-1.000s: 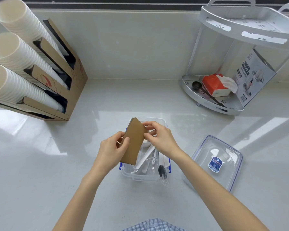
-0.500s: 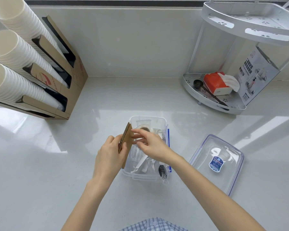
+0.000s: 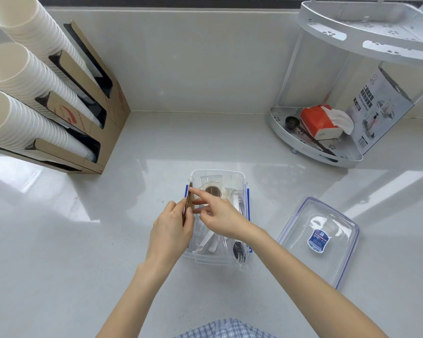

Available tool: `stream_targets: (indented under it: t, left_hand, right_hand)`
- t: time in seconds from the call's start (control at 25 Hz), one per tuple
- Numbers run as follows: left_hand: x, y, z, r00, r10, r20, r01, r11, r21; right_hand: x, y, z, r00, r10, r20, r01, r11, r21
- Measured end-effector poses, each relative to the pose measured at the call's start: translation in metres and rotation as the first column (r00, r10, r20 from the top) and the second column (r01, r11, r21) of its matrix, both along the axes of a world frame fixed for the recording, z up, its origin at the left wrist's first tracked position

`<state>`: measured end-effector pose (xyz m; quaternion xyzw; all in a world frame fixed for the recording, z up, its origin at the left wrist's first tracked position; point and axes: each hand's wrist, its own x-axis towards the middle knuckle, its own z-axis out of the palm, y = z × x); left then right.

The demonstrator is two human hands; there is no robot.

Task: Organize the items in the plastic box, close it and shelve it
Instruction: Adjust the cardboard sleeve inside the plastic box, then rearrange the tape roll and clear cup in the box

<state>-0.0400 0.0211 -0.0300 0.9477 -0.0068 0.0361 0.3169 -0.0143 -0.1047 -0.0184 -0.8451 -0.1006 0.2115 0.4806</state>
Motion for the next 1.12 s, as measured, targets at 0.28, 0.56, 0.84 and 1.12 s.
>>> stream_targets:
  t: [0.28, 0.56, 0.84, 1.12]
  left_hand:
    - [-0.008, -0.001, -0.015, 0.992, -0.010, -0.123, 0.008, 1.000, -0.012]
    - [-0.014, 0.005, -0.021, 0.990, 0.020, -0.142, -0.010, 0.998, 0.069]
    - [-0.004, 0.002, -0.014, 0.994, 0.032, -0.102, -0.023, 0.996, 0.086]
    - [0.009, -0.004, -0.026, 0.977, -0.145, -0.155, 0.177, 0.959, 0.223]
  right_hand:
    - [-0.003, 0.005, -0.015, 0.999, 0.035, 0.005, -0.034, 0.993, -0.109]
    - [-0.004, 0.007, -0.024, 0.997, 0.069, 0.015, -0.065, 0.978, -0.199]
    - [0.009, -0.016, -0.006, 0.969, -0.188, 0.161, 0.205, 0.973, -0.102]
    - [0.034, -0.024, 0.000, 0.959, -0.233, 0.159, 0.270, 0.922, -0.279]
